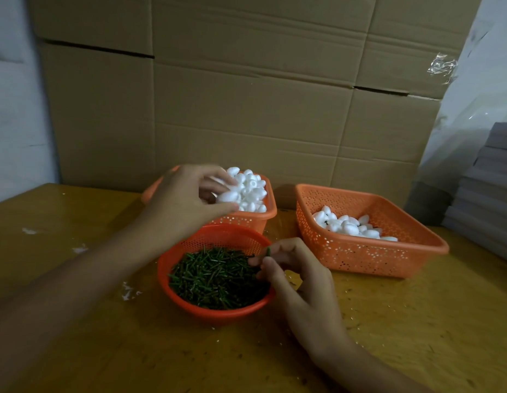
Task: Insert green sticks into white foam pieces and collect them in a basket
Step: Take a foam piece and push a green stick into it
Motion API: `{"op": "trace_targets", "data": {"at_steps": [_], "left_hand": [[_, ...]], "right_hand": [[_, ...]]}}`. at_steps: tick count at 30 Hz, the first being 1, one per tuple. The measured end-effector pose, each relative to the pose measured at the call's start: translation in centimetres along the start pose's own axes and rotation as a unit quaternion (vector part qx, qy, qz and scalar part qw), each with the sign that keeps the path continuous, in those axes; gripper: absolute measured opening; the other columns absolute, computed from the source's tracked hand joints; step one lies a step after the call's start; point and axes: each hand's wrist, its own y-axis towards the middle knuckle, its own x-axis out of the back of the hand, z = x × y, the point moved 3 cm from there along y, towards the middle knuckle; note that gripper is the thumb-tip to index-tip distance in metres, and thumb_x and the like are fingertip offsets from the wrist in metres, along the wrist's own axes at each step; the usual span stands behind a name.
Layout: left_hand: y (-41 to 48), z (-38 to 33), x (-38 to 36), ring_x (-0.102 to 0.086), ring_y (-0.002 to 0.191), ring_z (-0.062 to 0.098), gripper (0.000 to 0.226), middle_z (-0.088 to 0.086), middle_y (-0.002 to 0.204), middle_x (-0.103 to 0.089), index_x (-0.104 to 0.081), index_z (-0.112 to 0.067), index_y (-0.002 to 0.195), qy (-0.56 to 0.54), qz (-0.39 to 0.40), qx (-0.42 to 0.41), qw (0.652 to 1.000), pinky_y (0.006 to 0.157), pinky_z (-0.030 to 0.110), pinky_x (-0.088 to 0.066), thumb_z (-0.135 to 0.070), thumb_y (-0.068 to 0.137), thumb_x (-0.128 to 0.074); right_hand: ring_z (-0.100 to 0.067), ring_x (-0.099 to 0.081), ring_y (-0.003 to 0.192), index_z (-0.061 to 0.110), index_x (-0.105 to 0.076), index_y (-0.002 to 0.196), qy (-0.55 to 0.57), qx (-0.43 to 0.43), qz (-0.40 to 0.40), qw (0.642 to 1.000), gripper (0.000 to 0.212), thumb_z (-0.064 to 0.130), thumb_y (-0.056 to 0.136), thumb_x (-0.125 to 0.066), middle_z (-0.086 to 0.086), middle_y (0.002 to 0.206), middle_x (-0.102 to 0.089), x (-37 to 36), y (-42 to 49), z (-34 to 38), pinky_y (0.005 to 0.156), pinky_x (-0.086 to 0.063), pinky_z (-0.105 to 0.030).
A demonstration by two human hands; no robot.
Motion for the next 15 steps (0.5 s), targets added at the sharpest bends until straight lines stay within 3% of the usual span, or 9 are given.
{"op": "trace_targets", "data": {"at_steps": [3,6,9,12,15], "left_hand": [[-3.0,-0.7,-0.1,-0.078,0.085,0.007,0.023,-0.008,0.086,-0.081,-0.082,-0.022,0.09,-0.101,0.032,0.043,0.993,0.079,0.019,-0.06,-0.012,0.073,-0.093],[-5.3,-0.9,-0.4,-0.078,0.093,0.008,0.025,-0.007,0.095,-0.082,-0.083,-0.022,0.092,-0.177,0.016,0.071,0.982,0.084,0.018,-0.06,-0.02,0.069,-0.094],[-6.7,-0.9,-0.5,-0.078,0.096,0.009,0.023,-0.006,0.099,-0.082,-0.083,-0.027,0.092,-0.239,0.005,0.076,0.968,0.081,0.012,-0.056,-0.019,0.072,-0.09],[-7.5,-0.7,-0.8,-0.079,0.098,0.013,0.028,-0.004,0.102,-0.082,-0.083,-0.029,0.095,-0.248,0.024,0.064,0.966,0.081,0.015,-0.058,-0.01,0.076,-0.088],[-8.3,-0.4,-0.8,-0.079,0.099,0.017,0.026,-0.001,0.104,-0.082,-0.083,-0.029,0.095,-0.273,0.019,0.055,0.96,0.084,0.021,-0.061,-0.016,0.072,-0.088]], "right_hand": [[-0.017,-0.075,0.093,0.019,-0.059,0.106,0.003,0.006,-0.007,1.0,0.004,0.018,0.104,-0.061,0.015,0.103,-0.079,0.0,0.0,0.3,0.085,-0.057,-0.05],[-0.019,-0.075,0.096,0.02,-0.059,0.106,0.007,0.008,-0.003,1.0,0.004,0.017,0.104,-0.062,0.014,0.104,-0.079,-0.1,-0.2,0.5,0.085,-0.055,-0.055],[-0.018,-0.075,0.096,0.019,-0.059,0.105,0.016,0.015,-0.005,1.0,0.004,0.016,0.103,-0.061,0.012,0.103,-0.079,-0.2,-0.1,0.7,0.084,-0.058,-0.045],[-0.017,-0.075,0.098,0.019,-0.056,0.106,0.028,0.013,-0.002,1.0,0.004,0.017,0.105,-0.059,0.01,0.103,-0.079,0.0,0.1,0.5,0.081,-0.058,-0.033],[-0.017,-0.075,0.1,0.022,-0.055,0.107,0.039,0.01,0.004,0.999,0.006,0.016,0.106,-0.057,0.008,0.104,-0.08,0.0,0.1,0.5,0.081,-0.057,-0.026]]}}
